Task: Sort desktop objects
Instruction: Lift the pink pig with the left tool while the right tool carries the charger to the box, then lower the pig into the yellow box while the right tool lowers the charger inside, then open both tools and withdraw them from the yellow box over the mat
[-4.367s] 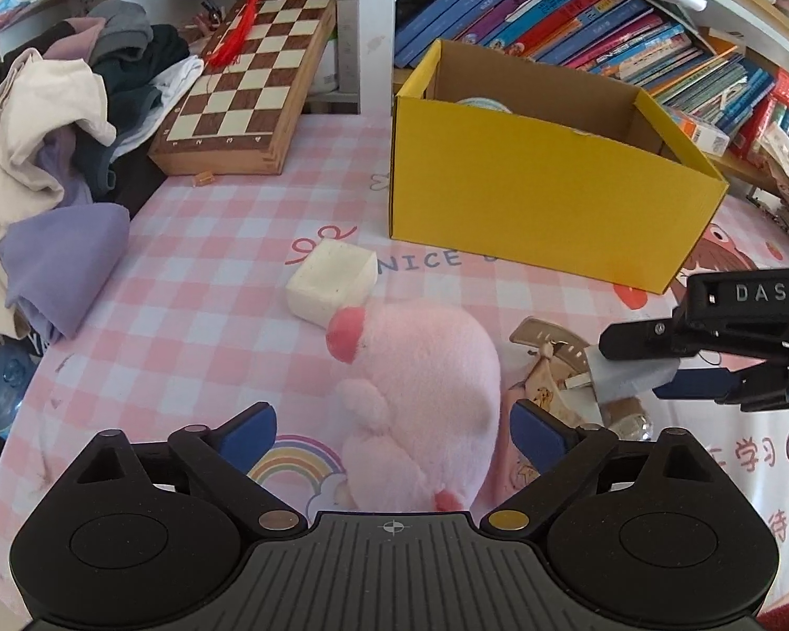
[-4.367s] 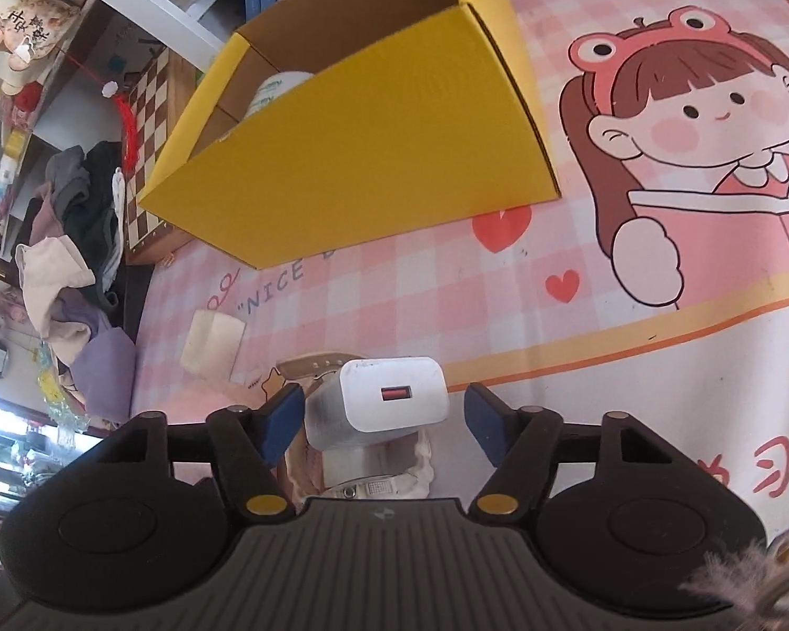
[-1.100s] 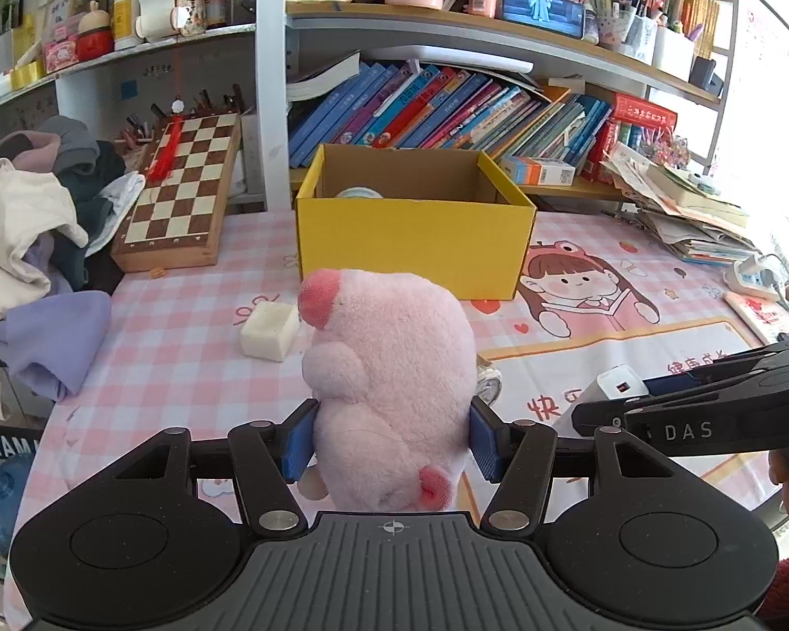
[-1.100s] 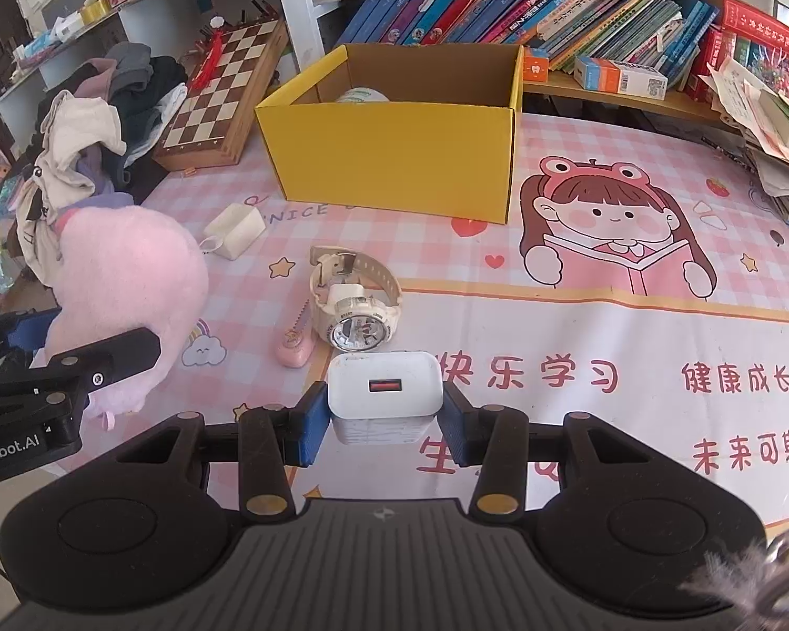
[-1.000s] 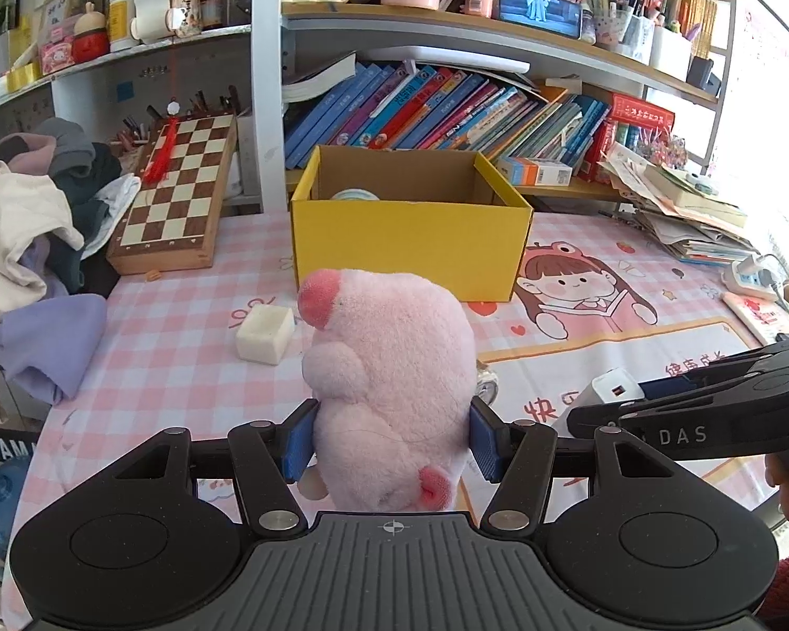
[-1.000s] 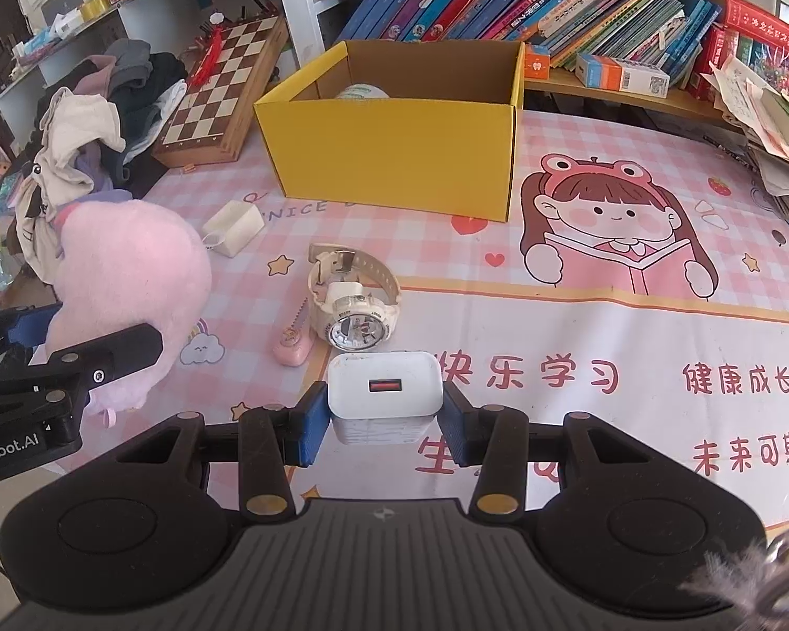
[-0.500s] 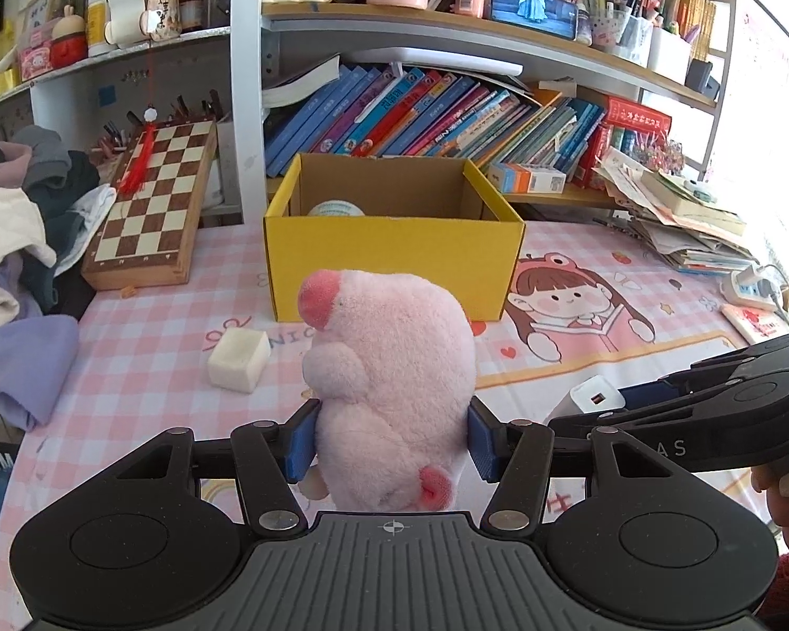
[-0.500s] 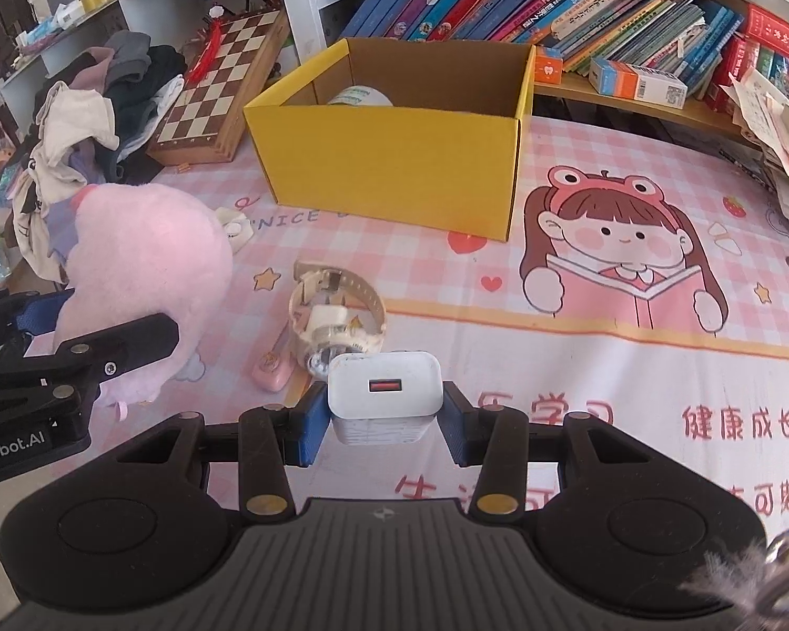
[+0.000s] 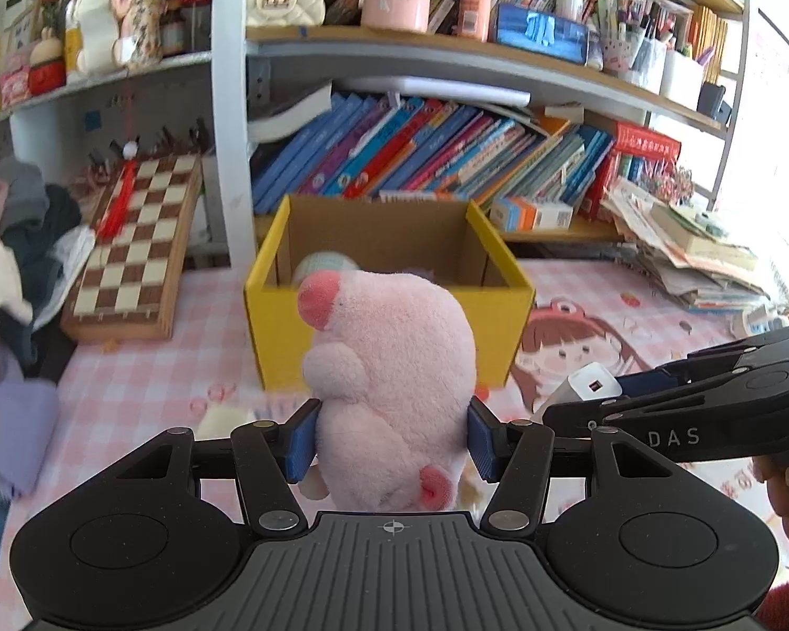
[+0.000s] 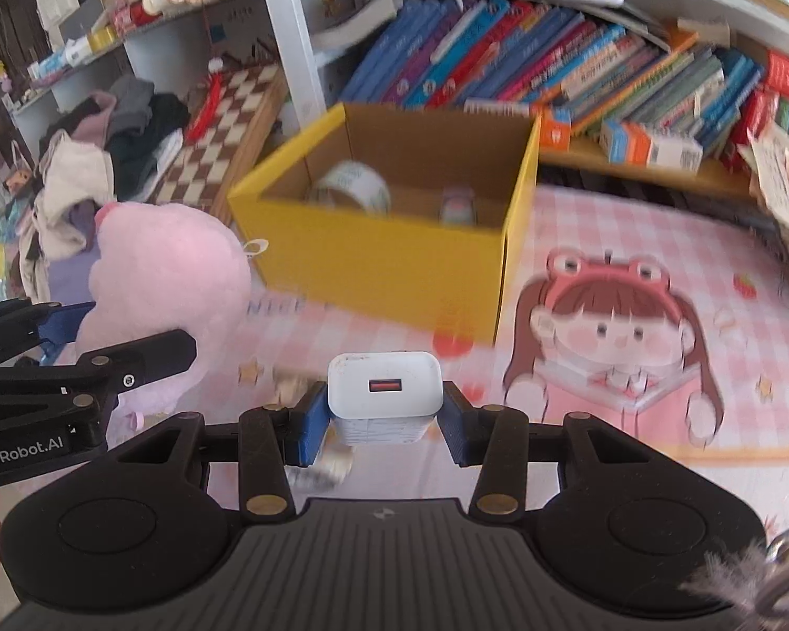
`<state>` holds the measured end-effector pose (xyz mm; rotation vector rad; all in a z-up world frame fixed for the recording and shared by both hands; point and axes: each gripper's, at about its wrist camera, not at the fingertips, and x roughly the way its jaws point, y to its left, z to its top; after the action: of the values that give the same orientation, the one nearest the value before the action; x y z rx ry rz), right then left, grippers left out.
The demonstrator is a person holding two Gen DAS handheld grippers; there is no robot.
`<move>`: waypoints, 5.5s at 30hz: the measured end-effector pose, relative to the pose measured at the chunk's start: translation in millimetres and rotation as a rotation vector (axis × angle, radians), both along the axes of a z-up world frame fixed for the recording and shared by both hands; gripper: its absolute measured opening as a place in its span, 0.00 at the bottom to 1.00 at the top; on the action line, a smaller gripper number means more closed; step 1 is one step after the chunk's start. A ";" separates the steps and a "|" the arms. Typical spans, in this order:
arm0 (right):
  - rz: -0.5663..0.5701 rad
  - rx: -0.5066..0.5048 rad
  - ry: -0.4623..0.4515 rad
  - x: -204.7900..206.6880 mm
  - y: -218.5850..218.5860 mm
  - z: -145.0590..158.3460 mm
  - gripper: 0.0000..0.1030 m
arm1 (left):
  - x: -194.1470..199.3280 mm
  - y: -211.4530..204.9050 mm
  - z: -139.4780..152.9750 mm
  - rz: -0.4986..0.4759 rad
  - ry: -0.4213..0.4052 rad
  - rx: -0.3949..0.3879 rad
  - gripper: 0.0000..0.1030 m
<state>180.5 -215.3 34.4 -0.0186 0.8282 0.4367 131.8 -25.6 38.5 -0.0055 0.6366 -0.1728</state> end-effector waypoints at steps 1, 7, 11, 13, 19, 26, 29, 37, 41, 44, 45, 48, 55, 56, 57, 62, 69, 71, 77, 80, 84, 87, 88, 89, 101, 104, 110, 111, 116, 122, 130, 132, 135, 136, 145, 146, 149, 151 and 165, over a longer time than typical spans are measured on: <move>0.005 0.003 -0.012 5.5 -1.3 4.7 0.41 | 4.8 -0.7 3.1 0.000 -0.009 0.006 0.54; 0.042 0.009 -0.088 40.4 -5.8 31.2 0.41 | 36.8 -0.8 19.8 0.015 -0.048 0.050 0.54; 0.060 0.023 -0.120 67.5 -6.5 43.6 0.40 | 59.4 1.2 29.2 0.029 -0.061 0.071 0.54; 0.066 0.024 -0.133 80.9 -5.2 47.1 0.40 | 71.7 0.7 32.5 0.035 -0.067 0.087 0.54; 0.092 -0.014 -0.155 118.2 6.6 41.1 0.40 | 107.2 -7.3 34.6 0.044 -0.072 0.122 0.54; 0.158 -0.069 -0.143 151.0 27.8 22.5 0.40 | 148.0 -15.2 20.9 0.040 -0.015 0.159 0.54; 0.196 -0.110 -0.120 165.4 35.5 9.3 0.40 | 162.7 -13.5 10.3 0.053 0.022 0.169 0.54; 0.268 -0.161 -0.023 193.7 49.3 -25.4 0.40 | 200.1 -8.9 -13.8 0.039 0.108 0.187 0.54; 0.317 -0.199 0.018 203.7 58.8 -40.4 0.40 | 218.8 -5.8 -27.1 0.032 0.157 0.197 0.54; 0.345 -0.205 0.045 210.5 63.8 -47.7 0.40 | 230.1 -2.2 -34.0 0.028 0.176 0.202 0.55; 0.353 -0.200 0.055 212.5 64.8 -48.5 0.40 | 232.7 -1.9 -34.0 0.023 0.174 0.209 0.55; 0.376 -0.180 0.087 218.2 67.7 -50.2 0.40 | 242.0 -2.1 -33.5 0.010 0.170 0.237 0.55; 0.367 -0.135 0.107 225.4 73.9 -49.6 0.40 | 265.8 -5.1 -29.2 0.013 0.162 0.257 0.55; 0.364 -0.130 0.109 226.6 74.9 -49.1 0.40 | 268.4 -5.9 -29.7 0.014 0.166 0.254 0.55; 0.362 -0.123 0.112 228.1 75.8 -49.0 0.40 | 271.0 -7.2 -31.8 0.012 0.181 0.255 0.57; 0.359 -0.148 0.144 233.7 80.8 -58.3 0.40 | 274.9 -14.1 -37.7 -0.007 0.184 0.288 0.64; 0.330 -0.145 0.193 239.2 77.7 -68.2 0.40 | 273.5 -16.5 -40.4 -0.019 0.151 0.327 0.75; 0.329 -0.149 0.194 238.9 78.0 -68.6 0.40 | 274.3 -14.4 -37.7 -0.007 0.146 0.312 0.79; 0.313 -0.143 0.208 239.3 75.9 -68.7 0.40 | 275.3 -6.5 -22.4 0.064 0.092 0.257 0.85; 0.305 -0.141 0.214 240.0 74.9 -68.8 0.40 | 272.1 -5.0 -15.4 0.082 0.060 0.253 0.88; 0.300 -0.134 0.212 241.9 74.3 -68.6 0.41 | 264.2 -5.9 -5.1 0.087 0.002 0.245 0.93; 0.296 -0.134 0.211 241.8 74.1 -68.4 0.41 | 258.5 -6.8 3.1 0.084 -0.034 0.221 0.95; 0.294 -0.133 0.210 241.8 74.0 -68.1 0.41 | 256.8 -7.4 5.1 0.081 -0.042 0.215 0.95; 0.291 -0.132 0.208 241.9 73.9 -67.9 0.44 | 255.1 -7.9 6.9 0.078 -0.051 0.209 0.97; 0.270 -0.098 0.119 219.7 67.2 -38.1 0.59 | 223.6 -7.4 22.0 0.098 -0.091 0.225 0.98; 0.252 -0.101 0.077 209.5 63.6 -24.1 0.62 | 209.1 -5.0 31.5 0.091 -0.118 0.214 0.99; 0.199 -0.127 0.007 184.7 55.4 1.2 0.64 | 178.9 2.3 47.4 0.080 -0.151 0.172 1.00; 0.191 -0.132 -0.005 178.7 54.0 5.4 0.64 | 173.9 3.4 49.0 0.075 -0.153 0.170 1.00; 0.143 -0.143 -0.065 149.8 46.0 21.0 0.67 | 148.1 7.2 55.0 0.046 -0.169 0.179 1.00; 0.082 -0.150 -0.103 112.7 37.9 29.1 0.67 | 114.8 7.5 60.4 0.000 -0.179 0.193 1.00; -0.003 -0.148 -0.116 59.9 24.1 32.5 0.67 | 70.7 11.5 56.3 -0.046 -0.164 0.171 1.00; -0.025 -0.154 -0.124 48.1 21.9 31.8 0.67 | 60.4 15.4 53.1 -0.044 -0.151 0.150 1.00; -0.044 -0.162 -0.135 29.8 19.4 31.4 0.67 | 47.4 21.2 49.2 -0.038 -0.129 0.133 1.00; -0.049 -0.163 -0.137 23.4 18.8 31.0 0.67 | 43.0 23.2 48.4 -0.036 -0.124 0.129 1.00; -0.122 -0.132 -0.180 -34.1 16.5 26.9 0.67 | -1.0 44.4 43.9 0.033 -0.116 0.111 1.00; -0.129 -0.125 -0.182 -39.6 17.0 26.5 0.67 | -5.7 46.3 43.2 0.039 -0.114 0.111 1.00; -0.145 -0.112 -0.189 -55.9 20.1 24.3 0.68 | -20.0 50.6 40.8 0.052 -0.112 0.120 1.00; -0.152 -0.112 -0.194 -65.5 23.2 21.1 0.70 | -30.9 52.8 38.2 0.064 -0.113 0.131 1.00; -0.199 -0.147 -0.133 -115.4 48.0 -22.4 0.73 | -77.1 61.2 3.7 0.063 -0.052 0.195 1.00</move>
<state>65.0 -167.3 12.0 -0.0997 0.7213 0.1839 54.6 35.6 42.2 0.1667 0.5981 -0.0497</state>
